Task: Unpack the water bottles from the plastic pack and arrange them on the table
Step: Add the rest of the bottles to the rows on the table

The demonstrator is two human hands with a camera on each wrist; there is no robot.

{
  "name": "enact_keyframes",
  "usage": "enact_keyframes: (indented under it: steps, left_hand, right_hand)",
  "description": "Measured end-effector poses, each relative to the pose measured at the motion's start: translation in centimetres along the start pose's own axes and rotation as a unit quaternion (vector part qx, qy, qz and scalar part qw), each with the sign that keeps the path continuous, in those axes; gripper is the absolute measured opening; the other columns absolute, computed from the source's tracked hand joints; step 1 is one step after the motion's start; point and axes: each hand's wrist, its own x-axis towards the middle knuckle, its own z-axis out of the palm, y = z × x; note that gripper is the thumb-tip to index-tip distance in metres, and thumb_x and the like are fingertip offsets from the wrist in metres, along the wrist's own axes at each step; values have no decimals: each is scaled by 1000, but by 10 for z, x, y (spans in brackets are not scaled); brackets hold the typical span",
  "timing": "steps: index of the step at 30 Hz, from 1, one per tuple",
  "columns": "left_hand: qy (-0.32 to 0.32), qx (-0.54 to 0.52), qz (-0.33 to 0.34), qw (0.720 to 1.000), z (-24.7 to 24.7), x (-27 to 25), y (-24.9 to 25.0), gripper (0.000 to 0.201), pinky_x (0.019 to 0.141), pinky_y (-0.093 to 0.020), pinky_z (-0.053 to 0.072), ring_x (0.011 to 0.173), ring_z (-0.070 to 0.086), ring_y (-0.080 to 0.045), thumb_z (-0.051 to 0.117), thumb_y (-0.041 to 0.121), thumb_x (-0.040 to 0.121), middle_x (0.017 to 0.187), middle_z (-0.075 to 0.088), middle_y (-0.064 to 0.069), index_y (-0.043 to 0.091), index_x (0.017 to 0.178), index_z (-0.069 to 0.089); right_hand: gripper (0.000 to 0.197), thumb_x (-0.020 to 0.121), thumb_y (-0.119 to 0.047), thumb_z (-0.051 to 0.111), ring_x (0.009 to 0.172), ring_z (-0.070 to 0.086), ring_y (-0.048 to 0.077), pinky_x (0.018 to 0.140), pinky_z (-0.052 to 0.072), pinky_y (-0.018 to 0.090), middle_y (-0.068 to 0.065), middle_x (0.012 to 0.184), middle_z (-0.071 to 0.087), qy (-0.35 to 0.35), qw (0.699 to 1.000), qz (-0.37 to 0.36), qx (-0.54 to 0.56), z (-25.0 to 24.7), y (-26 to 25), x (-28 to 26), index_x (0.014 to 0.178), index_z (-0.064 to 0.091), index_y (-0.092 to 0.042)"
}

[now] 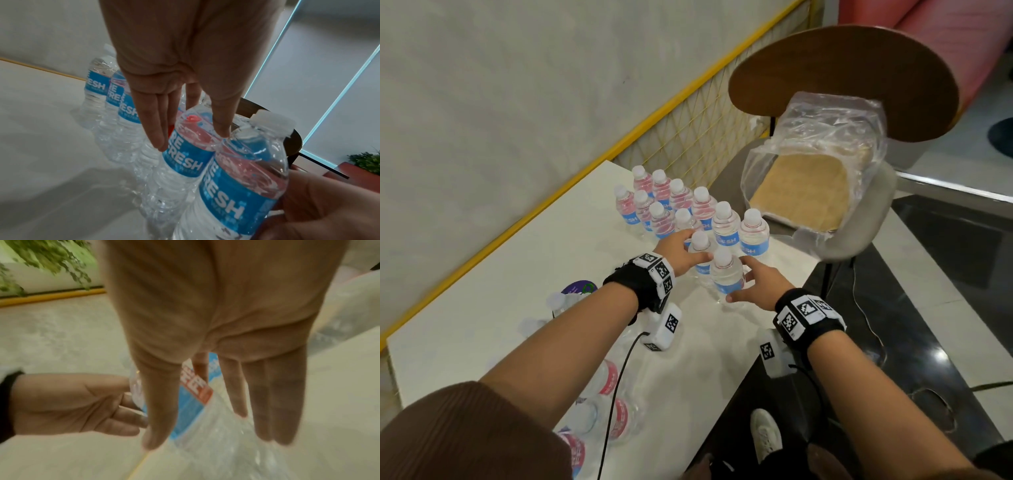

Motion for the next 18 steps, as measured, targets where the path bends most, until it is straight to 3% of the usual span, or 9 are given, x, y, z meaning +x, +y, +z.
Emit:
enact_keyframes:
  steps: [3, 7, 12, 18]
  left_hand:
    - [-16, 0, 1, 1000, -2, -3, 0, 69, 97, -48, 49, 119, 55, -26, 73, 38, 78, 134, 56, -3, 24, 139, 43]
    - [-9, -4, 14, 1000, 0, -5, 0, 67, 95, -47, 50, 116, 56, -27, 73, 33, 79, 132, 57, -5, 22, 139, 43]
    - [-13, 0, 21, 1000, 0, -4, -2, 69, 94, -45, 51, 115, 58, -26, 73, 37, 77, 132, 58, -2, 24, 138, 44]
    - [4, -3, 26, 1000, 3, -3, -5, 66, 96, -42, 49, 117, 55, -25, 72, 34, 80, 133, 56, -1, 22, 138, 43]
  right_hand:
    - [59, 73, -31, 79, 97, 56, 16, 85, 41, 27, -1, 113, 62, 25, 999, 7, 32, 1, 11, -1, 123, 48, -25]
    - [47, 75, -32, 77, 96, 60, 17, 86, 50, 31, -1, 111, 65, 42, 997, 22, 60, -3, 22, 0, 113, 51, -29]
    - [68, 71, -37, 80, 106, 57, 18, 93, 47, 32, 0, 121, 58, 59, 996, 20, 66, 11, 13, -5, 127, 44, -23]
    - [66, 78, -32, 75, 120, 53, 23, 99, 43, 35, 3, 134, 54, 108, 989, 6, 104, 26, 9, -9, 134, 43, -23]
